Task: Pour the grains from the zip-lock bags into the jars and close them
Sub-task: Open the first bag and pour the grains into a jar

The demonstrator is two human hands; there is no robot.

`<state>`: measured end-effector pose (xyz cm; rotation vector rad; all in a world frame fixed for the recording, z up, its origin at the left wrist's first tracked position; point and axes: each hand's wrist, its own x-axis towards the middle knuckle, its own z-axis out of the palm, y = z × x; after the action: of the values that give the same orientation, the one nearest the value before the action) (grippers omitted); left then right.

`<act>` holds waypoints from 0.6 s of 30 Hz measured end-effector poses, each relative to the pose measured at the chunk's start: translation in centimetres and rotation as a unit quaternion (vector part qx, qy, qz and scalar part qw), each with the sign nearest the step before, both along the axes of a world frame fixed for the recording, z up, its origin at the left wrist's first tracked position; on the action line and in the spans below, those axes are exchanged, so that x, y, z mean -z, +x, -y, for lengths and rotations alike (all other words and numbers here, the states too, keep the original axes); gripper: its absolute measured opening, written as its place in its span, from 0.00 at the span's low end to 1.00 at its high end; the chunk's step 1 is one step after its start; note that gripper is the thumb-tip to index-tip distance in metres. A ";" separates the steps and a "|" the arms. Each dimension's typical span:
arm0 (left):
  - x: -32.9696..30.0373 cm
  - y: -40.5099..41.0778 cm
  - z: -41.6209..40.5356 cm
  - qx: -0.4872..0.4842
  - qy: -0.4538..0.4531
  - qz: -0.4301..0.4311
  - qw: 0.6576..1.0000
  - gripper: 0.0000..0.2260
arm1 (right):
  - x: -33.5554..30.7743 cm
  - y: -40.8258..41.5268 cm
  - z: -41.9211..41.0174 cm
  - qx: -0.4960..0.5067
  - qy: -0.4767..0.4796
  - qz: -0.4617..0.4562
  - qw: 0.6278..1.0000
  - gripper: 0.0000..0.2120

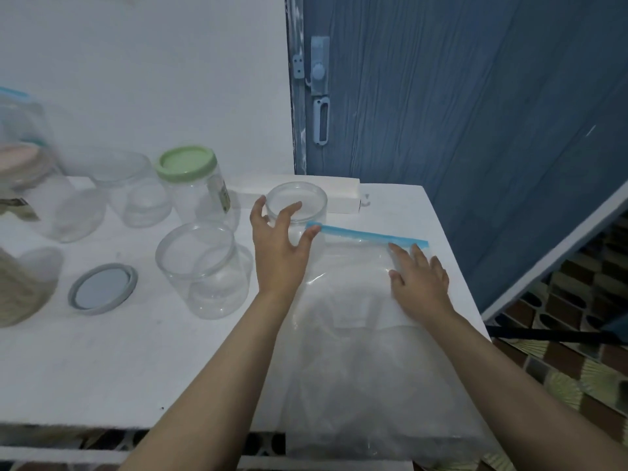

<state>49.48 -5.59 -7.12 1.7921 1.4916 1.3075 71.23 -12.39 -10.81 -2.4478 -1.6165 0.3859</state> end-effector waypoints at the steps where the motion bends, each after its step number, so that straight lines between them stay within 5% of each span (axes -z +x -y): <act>1: 0.1 -0.3 -0.2 -0.009 0.004 -0.008 1.000 0.19 | 0.0 -0.2 -0.2 -0.002 -0.004 0.000 1.000 0.24; 12: 0.2 -1.0 -1.3 -0.163 0.033 -0.172 0.971 0.20 | -0.9 0.1 -2.6 0.007 -0.043 0.010 0.999 0.23; 18: 0.9 1.2 2.2 -0.047 0.127 -0.217 0.967 0.21 | -1.5 -0.1 -3.8 -0.001 -0.043 0.017 0.999 0.22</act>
<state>50.66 -7.82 -8.02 2.3141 1.7112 1.2501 71.09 -8.54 -9.34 -2.5287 -1.6499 0.4261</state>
